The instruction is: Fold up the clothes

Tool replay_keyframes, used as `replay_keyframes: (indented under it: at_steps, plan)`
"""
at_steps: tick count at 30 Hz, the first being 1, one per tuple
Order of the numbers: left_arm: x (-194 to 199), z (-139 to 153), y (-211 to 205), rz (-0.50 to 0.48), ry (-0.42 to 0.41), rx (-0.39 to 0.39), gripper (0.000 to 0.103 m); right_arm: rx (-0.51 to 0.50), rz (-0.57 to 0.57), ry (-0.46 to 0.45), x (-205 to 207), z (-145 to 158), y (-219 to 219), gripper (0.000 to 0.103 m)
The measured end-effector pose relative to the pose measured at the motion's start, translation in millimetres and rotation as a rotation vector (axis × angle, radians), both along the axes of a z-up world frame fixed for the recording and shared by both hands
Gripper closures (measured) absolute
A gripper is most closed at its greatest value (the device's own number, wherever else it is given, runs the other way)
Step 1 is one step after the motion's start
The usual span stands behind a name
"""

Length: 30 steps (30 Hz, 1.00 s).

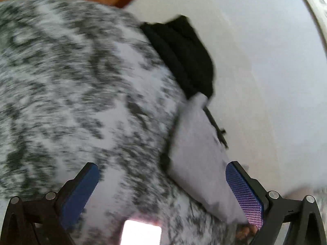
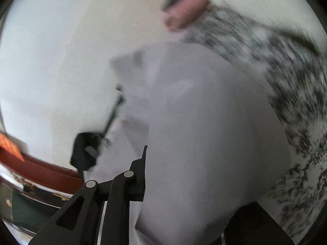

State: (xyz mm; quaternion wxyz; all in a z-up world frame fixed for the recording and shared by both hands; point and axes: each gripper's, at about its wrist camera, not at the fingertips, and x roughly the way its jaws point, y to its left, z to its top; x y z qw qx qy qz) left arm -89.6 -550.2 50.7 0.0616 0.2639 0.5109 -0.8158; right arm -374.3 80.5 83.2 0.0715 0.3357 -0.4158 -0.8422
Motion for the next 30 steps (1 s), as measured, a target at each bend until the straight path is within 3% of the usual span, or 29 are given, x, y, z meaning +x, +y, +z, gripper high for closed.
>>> replay_keyframes:
  at_steps: [2, 4, 6, 8, 10, 13, 14, 17, 19, 23, 25, 26, 29, 30]
  plan:
    - [-0.3, -9.4, -3.9, 0.013, -0.012, 0.031, 0.001, 0.172, 0.032, 0.113, 6.1, 39.4, -35.9, 0.083]
    - [-1.0, -10.5, -2.1, 0.023, -0.024, 0.022, 0.001, 0.422, 0.088, 0.260, 19.0, 82.7, -93.9, 0.084]
    - [-1.6, -6.8, 1.8, 0.034, -0.040, -0.017, 0.001, 0.762, 0.192, 0.430, 40.1, 107.3, -177.9, 0.083]
    - [-2.2, -3.1, 5.7, 0.045, -0.057, -0.057, 0.001, 1.019, 0.365, 0.537, 63.6, 92.5, -257.5, 0.083]
    - [0.4, 1.7, 7.9, 0.073, -0.079, -0.114, 0.001, 1.198, 0.570, 0.574, 84.2, 61.1, -323.8, 0.081]
    - [5.5, 16.4, 17.5, 0.154, -0.132, -0.311, 0.001, 1.309, 0.816, 0.474, 97.3, 10.3, -383.3, 0.069]
    - [6.1, 20.7, 20.1, 0.167, -0.140, -0.358, 0.001, 1.315, 0.839, 0.437, 98.0, 0.2, -392.5, 0.068]
    - [5.8, 24.0, 23.6, 0.160, -0.157, -0.397, 0.001, 1.268, 0.794, 0.336, 93.3, -10.5, -398.5, 0.057]
    - [5.6, 26.2, 26.0, 0.155, -0.168, -0.424, 0.001, 1.177, 0.799, 0.270, 84.2, -2.9, -391.7, 0.041]
    - [5.2, 30.6, 30.7, 0.144, -0.190, -0.476, 0.001, 1.049, 0.866, 0.150, 98.3, 15.2, -381.6, 0.030]
    - [4.9, 32.8, 33.1, 0.139, -0.201, -0.502, 0.001, 0.849, 0.927, 0.069, 126.0, 26.9, -362.9, 0.013]
    - [4.8, 33.9, 34.3, 0.136, -0.207, -0.515, 0.001, 0.730, 0.976, 0.053, 145.1, 31.1, -352.8, 0.010]
    - [6.0, 39.2, 40.3, 0.135, -0.197, -0.553, 0.001, 0.541, 1.112, 0.072, 214.1, 38.5, -326.1, 0.011]
    - [6.1, 41.1, 43.0, 0.137, -0.193, -0.569, 0.001, 0.541, 1.128, 0.086, 237.2, 38.5, -316.1, 0.011]
